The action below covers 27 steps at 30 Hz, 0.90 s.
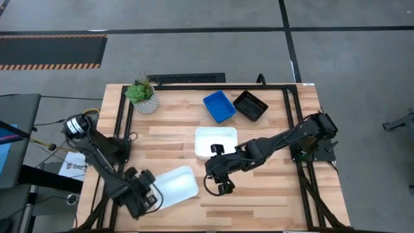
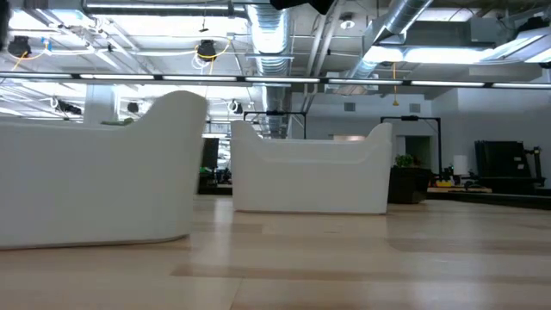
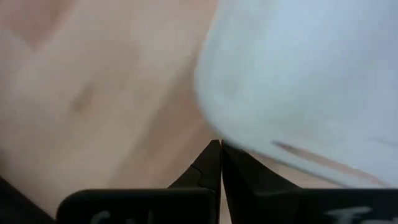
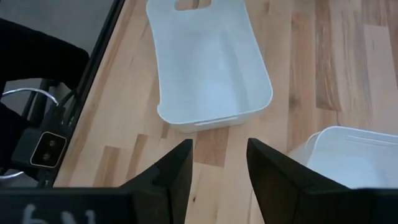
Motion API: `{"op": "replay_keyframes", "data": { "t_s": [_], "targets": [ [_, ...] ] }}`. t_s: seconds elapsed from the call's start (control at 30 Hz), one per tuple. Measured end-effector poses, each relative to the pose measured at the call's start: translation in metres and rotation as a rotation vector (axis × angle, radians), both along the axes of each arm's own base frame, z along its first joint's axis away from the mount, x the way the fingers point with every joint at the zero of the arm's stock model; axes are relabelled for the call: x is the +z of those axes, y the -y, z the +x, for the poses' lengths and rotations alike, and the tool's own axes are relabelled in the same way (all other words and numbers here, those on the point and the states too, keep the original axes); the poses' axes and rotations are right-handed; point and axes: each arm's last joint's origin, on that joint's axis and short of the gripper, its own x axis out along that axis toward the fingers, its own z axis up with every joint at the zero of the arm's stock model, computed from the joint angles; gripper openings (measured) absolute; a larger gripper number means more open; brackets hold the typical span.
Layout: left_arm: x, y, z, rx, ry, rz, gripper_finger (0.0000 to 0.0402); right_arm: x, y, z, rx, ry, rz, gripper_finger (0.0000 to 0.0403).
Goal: Stack baskets by color
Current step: Stack the white bin on top of the stacked white bins
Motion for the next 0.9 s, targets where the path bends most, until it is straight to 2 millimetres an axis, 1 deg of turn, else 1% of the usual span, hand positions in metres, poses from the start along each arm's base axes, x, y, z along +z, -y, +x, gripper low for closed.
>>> {"op": "replay_keyframes", "data": {
  "t_s": [0.1, 0.3, 0.47, 0.67, 0.77, 0.83, 0.9],
  "targets": [
    [-0.007, -0.015, 0.011, -0.032, 0.003, 0.059, 0.0, 0.0, 0.0, 0.0, 0.0, 0.001, 0.0, 0.0175],
    [-0.019, -0.039, 0.047, -0.123, 0.121, 0.059, 0.0, 0.001, 0.0, 0.001, 0.0, 0.016, 0.006, 0.0173],
    [-0.015, -0.054, 0.079, -0.178, 0.258, 0.048, 0.0, 0.001, -0.001, 0.001, -0.005, 0.019, 0.012, 0.0176],
    [-0.004, -0.065, 0.114, -0.245, 0.49, 0.023, 0.0, 0.001, -0.005, -0.001, -0.033, 0.008, 0.049, 0.0174],
    [0.001, -0.071, 0.125, -0.275, 0.566, 0.039, 0.0, 0.0, -0.011, -0.004, -0.053, -0.016, 0.077, 0.0174],
    [0.002, -0.076, 0.129, -0.293, 0.577, 0.057, 0.0, -0.001, -0.016, -0.008, -0.081, -0.044, 0.104, 0.0173],
    [0.002, -0.079, 0.13, -0.315, 0.562, 0.065, 0.0, -0.008, -0.024, -0.009, -0.117, -0.085, 0.131, 0.0172]
  ]
}}
